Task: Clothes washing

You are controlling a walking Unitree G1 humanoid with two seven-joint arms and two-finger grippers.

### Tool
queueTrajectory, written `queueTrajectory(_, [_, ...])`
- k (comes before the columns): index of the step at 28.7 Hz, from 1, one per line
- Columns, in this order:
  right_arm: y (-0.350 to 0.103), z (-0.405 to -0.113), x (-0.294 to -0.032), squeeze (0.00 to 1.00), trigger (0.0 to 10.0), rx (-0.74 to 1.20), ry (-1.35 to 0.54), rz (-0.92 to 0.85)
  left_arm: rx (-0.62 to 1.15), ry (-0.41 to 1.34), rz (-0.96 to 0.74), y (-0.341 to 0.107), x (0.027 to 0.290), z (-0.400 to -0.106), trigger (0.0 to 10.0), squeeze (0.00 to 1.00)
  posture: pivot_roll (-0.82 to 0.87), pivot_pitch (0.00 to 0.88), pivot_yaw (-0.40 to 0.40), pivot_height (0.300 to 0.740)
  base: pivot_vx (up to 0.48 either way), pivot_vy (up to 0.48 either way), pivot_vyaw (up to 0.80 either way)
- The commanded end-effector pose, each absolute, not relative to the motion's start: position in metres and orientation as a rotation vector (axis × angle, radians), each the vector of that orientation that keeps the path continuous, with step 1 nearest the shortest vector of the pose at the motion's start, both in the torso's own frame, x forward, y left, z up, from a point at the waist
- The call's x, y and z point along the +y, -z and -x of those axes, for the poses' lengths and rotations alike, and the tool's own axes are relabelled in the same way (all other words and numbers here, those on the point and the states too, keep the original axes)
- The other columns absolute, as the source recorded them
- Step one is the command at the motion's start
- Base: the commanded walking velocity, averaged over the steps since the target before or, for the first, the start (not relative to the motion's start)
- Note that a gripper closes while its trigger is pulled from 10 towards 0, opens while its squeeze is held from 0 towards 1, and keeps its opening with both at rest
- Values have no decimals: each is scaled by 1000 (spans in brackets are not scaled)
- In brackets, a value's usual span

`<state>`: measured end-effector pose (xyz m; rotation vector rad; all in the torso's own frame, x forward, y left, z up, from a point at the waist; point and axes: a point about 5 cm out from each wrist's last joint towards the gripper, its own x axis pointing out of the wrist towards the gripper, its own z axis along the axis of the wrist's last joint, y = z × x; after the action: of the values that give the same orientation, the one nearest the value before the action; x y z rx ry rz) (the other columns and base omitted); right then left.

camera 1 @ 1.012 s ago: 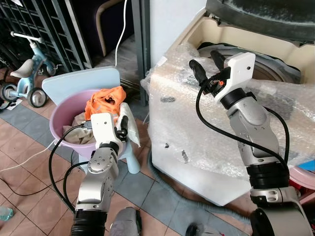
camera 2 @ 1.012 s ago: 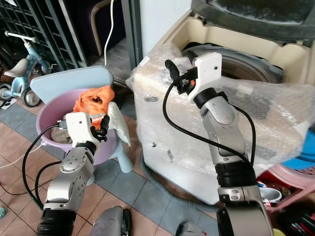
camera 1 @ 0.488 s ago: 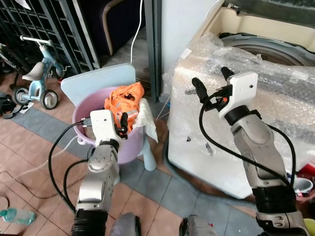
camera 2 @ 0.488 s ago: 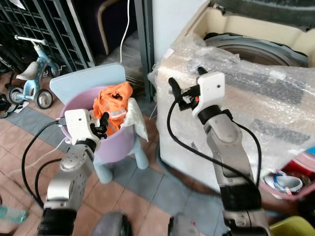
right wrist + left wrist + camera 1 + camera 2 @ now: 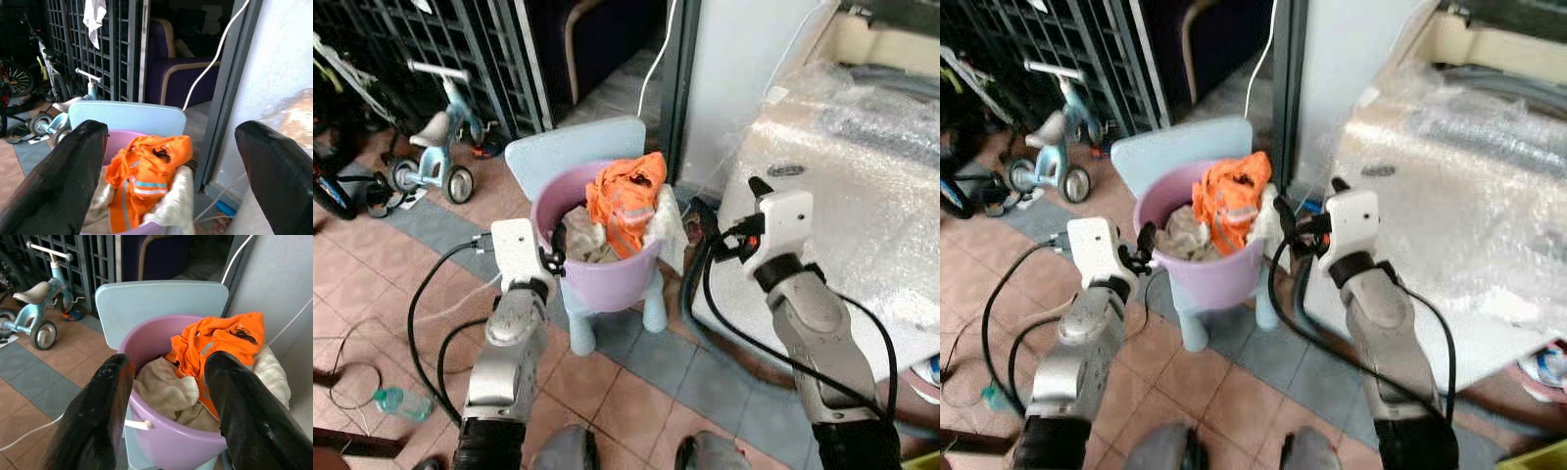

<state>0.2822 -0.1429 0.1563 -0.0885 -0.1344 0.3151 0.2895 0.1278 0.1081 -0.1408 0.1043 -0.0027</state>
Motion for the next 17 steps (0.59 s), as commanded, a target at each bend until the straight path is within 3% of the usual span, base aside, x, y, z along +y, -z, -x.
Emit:
queueTrajectory(1, [-164,-282,-130,0,10000,-163,-363,84,97,-29,135,-108,137,-287,10000,0,-47,104,57,740,337,0,794])
queueTrajectory(10, [-170,-289,-127,0,10000,-175,-360,78,89,-16,126,-109,138,-289,10000,0,-18,124,73,740,405,0,88])
queueTrajectory(17, [-168,-288,-123,0,10000,-169,-380,85,96,-41,145,-106,137,-282,10000,0,-19,130,41,740,455,0,0])
